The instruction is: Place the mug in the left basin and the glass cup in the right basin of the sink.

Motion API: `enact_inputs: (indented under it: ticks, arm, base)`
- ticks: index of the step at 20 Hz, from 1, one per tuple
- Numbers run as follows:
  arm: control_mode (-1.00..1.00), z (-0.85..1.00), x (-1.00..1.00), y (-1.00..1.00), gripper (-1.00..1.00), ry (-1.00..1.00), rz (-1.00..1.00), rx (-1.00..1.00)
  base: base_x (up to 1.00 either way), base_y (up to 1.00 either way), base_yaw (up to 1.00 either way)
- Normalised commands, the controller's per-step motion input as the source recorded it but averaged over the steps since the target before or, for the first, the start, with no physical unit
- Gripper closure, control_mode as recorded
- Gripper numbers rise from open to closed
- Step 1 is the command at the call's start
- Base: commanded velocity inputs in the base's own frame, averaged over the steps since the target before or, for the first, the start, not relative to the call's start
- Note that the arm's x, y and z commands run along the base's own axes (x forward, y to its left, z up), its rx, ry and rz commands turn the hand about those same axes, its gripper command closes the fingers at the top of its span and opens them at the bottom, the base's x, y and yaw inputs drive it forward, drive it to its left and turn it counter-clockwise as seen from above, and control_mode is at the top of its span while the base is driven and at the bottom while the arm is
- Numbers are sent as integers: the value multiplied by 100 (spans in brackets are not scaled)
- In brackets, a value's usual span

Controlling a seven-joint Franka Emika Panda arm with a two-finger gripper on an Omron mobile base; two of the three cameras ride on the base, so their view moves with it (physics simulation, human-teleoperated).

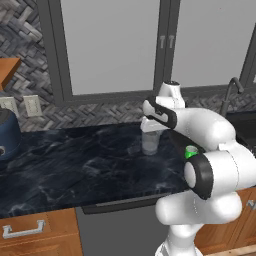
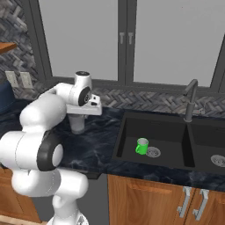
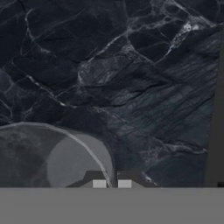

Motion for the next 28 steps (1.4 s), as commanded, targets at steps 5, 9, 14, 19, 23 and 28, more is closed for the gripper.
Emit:
enact_inputs:
  ticks: [5,9,14,19,23,28]
  arm:
    - [-100,19,-41,-20,100,-2,0,0]
    - [-100,25,-43,-15,100,-1,0,0]
    - [-100,29,-41,-10,100,0,0,0]
    - [-100,28,-35,-12,100,0,0,0]
    - [-100,16,-31,-17,100,0,0,0]
    - [-100,11,-28,-17,100,0,0,0]
  base:
    - [0,0,0]
    - [0,0,0]
    - [0,0,0]
    - [0,0,0]
    - [0,0,0]
    - [0,0,0]
